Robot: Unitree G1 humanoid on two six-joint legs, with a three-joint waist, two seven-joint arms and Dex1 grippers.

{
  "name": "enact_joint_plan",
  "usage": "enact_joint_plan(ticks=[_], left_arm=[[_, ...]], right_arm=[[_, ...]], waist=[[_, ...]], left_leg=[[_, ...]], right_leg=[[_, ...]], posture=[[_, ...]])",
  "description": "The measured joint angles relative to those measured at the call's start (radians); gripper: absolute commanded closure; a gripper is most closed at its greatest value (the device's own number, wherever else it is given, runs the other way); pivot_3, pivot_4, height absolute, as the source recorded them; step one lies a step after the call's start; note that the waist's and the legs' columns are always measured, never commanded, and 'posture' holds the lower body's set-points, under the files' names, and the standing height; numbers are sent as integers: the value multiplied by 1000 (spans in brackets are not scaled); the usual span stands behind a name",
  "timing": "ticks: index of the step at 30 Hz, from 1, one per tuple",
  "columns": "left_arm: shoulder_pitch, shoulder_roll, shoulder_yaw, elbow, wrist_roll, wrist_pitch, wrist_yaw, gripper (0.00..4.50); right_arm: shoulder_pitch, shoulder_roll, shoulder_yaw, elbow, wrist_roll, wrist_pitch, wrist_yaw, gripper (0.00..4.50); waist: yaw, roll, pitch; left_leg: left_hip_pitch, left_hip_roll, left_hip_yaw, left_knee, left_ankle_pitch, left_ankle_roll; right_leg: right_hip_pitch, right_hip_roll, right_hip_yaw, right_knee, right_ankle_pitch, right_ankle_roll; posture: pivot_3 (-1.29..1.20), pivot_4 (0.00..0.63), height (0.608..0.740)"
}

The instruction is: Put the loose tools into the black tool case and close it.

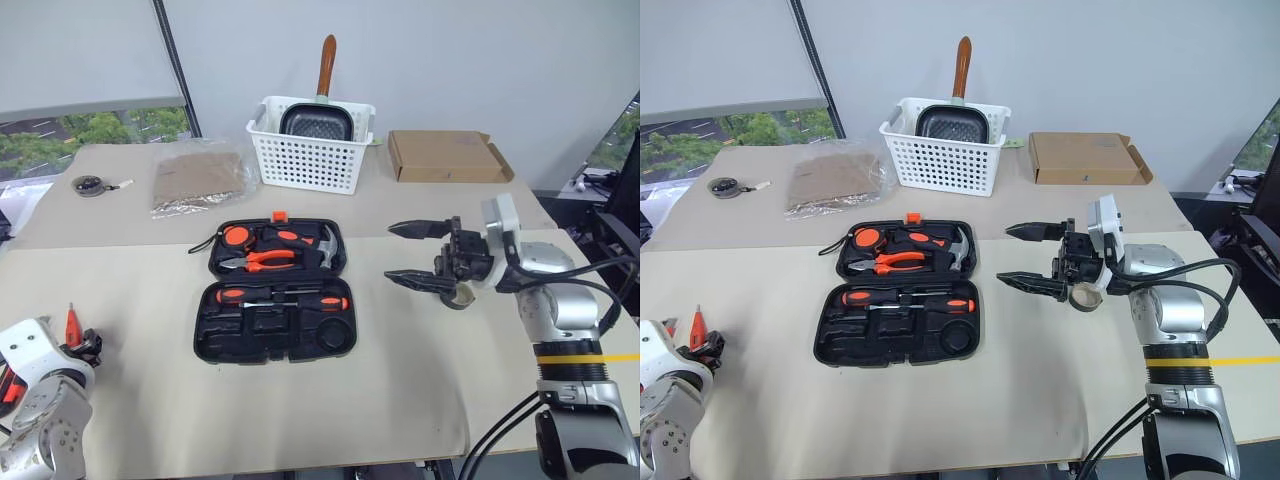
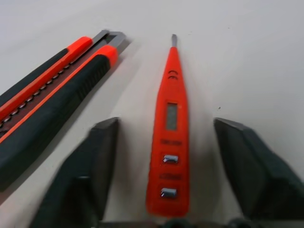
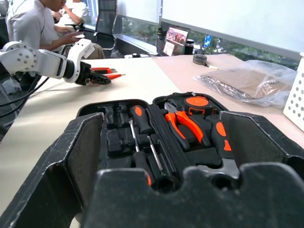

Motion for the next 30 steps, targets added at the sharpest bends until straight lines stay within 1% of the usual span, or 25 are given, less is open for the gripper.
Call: enact_joint_plan(ticks=[1, 2, 3, 4, 6, 9, 11, 12, 14, 16, 17, 18, 20, 24, 25, 28, 30], left_arm=[[1, 0, 1, 0, 3, 1, 2, 2821], [1, 0, 3, 1, 8, 1, 3, 3423], [1, -1, 5, 2, 10, 1, 3, 3651], [1, -2, 7, 2, 10, 0, 2, 3996], [-2, -15, 17, 2, 10, -15, 0, 3971], [-3, -60, 18, 2, 7, -89, -33, 3972], [5, -79, -30, -18, 7, -174, -117, 3972], [13, -79, -68, -46, -8, -214, -192, 3972], [21, -60, -116, -91, -28, -256, -303, 3972], [27, 8, -157, -128, -44, -298, -430, 3972], [27, 30, -165, -133, -46, -307, -465, 3972], [25, 81, -184, -133, -46, -320, -532, 3972], [16, 165, -220, -127, -47, -333, -657, 3972], [-55, 321, -304, -83, -47, -393, -921, 3972], [-82, 351, -330, -71, -46, -407, -989, 3972], [-137, 407, -402, -23, -34, -440, -1113, 3972], [-193, 446, -474, 34, 1, -471, -1208, 3972]], right_arm=[[0, 0, 0, 0, 2, 0, 2, 0], [0, 0, 0, 0, 2, 0, 3, 0], [0, 0, 0, 0, 2, 0, 4, 0], [0, 0, 0, 0, 2, 0, 6, 0], [0, 0, 0, 1, 3, -1, 10, 0], [1, 0, 0, 0, 11, 0, 15, 0], [12, -2, 1, -3, 17, 6, 16, 0], [18, -2, 2, -7, 18, 14, 15, 0], [23, -1, 2, -14, 18, 19, 14, 0], [23, -2, 2, -17, 19, 20, 13, 0], [24, -2, 2, -17, 19, 21, 12, 0], [28, -2, 2, -17, 19, 21, 12, 0], [44, -6, 0, -18, 19, 20, 13, 0], [66, -12, -2, -21, 19, 20, 13, 0], [69, -12, -3, -26, 19, 20, 11, 0], [86, -13, -7, -37, 20, 20, 7, 0], [111, -17, -15, -52, 21, 20, -1, 0]], waist=[[1, 0, 0], [2, 0, 0], [3, 0, 0], [4, 0, 0], [4, 0, 0], [5, 0, 0], [10, -1, 0], [13, -2, 0], [13, -3, 0], [10, -2, 0], [8, -2, 0], [6, -2, 0], [3, -2, 0], [4, -1, 1], [3, -1, 1], [1, -1, 1], [0, -1, 1]], left_leg=[[0, 0, 0, 0, -1, -1], [0, 0, 0, 0, -1, -3], [1, 0, 0, 0, -2, -3], [1, 0, 0, 0, -2, -3], [0, 0, 0, 0, -2, -3], [0, 0, 0, 0, -2, -3], [-1, 0, 0, 1, -2, -3], [-3, 0, 0, 1, -2, -4], [-4, 0, 0, 1, -2, -3], [-3, 0, 0, 1, -2, -3], [-3, 0, 0, 0, -1, -1], [-3, 0, 0, 0, 2, 3], [-4, 1, 0, 0, 2, 3], [-5, 0, 1, 0, 2, 3], [-5, 0, 1, 0, 2, 3], [-5, 0, 2, 0, 2, 4], [-6, 1, 2, -1, 2, 4]], right_leg=[[0, 0, 0, 0, 0, 1], [0, 0, 0, 0, -1, 1], [1, 0, 0, 0, -1, 1], [1, 0, 0, 0, -1, 1], [1, 0, 0, 0, -1, 1], [0, 0, -1, 0, -1, 1], [0, 0, -2, 0, 1, -1], [-1, 0, -2, -1, 1, -3], [-2, 0, -1, -1, 1, -3], [-2, 1, -1, -1, 1, -2], [-3, 2, -1, -1, 0, 0], [-3, 3, -1, -1, -1, 1], [-4, 3, -2, 0, -1, 0], [-5, 3, -1, 0, -2, 1], [-5, 3, -1, 0, -2, 1], [-6, 3, -1, -1, -2, 1], [-6, 5, -1, -1, -2, 1]], posture=[[0, 150, 700], [0, 150, 700], [0, 150, 700], [0, 150, 700], [0, 150, 700], [0, 150, 700], [0, 150, 700], [0, 150, 700], [0, 150, 700], [0, 150, 700], [0, 150, 700], [0, 150, 700], [0, 150, 700], [0, 150, 700], [0, 150, 700], [0, 150, 700], [0, 150, 700]])
